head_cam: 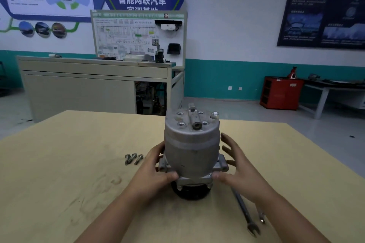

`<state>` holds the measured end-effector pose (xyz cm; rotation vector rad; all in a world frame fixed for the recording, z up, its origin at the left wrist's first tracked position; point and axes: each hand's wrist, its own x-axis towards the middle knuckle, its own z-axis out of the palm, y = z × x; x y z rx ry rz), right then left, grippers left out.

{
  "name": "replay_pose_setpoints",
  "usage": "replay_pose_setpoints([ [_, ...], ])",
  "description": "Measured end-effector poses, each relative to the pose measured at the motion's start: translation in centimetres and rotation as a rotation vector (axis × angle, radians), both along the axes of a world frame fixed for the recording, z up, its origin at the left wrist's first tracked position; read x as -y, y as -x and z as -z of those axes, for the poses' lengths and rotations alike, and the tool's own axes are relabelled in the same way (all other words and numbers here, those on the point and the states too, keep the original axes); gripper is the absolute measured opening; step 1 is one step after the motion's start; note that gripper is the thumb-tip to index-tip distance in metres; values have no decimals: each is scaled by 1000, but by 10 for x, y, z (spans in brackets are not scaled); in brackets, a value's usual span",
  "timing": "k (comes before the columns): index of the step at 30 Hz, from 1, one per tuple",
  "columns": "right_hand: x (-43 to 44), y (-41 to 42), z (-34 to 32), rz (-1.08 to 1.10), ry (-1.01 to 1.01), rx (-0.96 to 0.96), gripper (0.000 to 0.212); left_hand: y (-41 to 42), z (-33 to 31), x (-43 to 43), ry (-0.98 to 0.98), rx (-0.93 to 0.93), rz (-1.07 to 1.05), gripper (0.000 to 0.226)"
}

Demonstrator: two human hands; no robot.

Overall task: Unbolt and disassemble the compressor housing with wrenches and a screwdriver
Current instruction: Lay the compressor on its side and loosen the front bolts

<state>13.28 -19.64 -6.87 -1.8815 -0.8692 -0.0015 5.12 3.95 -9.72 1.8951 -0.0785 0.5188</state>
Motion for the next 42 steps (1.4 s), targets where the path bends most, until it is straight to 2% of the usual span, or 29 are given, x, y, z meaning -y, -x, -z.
replay_pose_setpoints([
  [2,-7,-5,0,-68,-3,-24,104,-5,6,5,80,43,15,107],
  [6,-23,-6,8,-147,-249,-135,106,-9,10,17,207,99,43,102],
  [8,-27,-5,13,-139,-346,-132,96,-9,10,19,220,124,13,98],
  [11,-29,-4,16,-75,-390,-86,76,-9,7,22,234,149,-19,94],
  [17,-29,6,11,-36,-424,-73,57,-6,0,31,261,154,-37,62],
  [19,-29,13,9,-25,-415,-63,61,-1,0,32,274,143,-46,62],
  [21,-27,17,7,-6,-397,-59,56,3,-1,32,254,141,-46,63],
  [23,-25,19,5,2,-388,-79,49,7,-3,33,246,131,-41,55],
  [27,-22,20,2,41,-367,-99,50,13,-10,31,265,101,-10,41],
  [30,-19,18,0,26,-392,-139,61,19,-19,24,250,80,20,53],
  [37,-15,8,-6,30,-428,-238,84,23,-25,19,269,-6,63,60],
  [39,-12,9,-9,28,-426,-264,78,24,-27,19,264,-17,60,58],
  [42,-7,11,-13,-6,-431,-288,52,22,-27,23,289,-17,13,60],
])
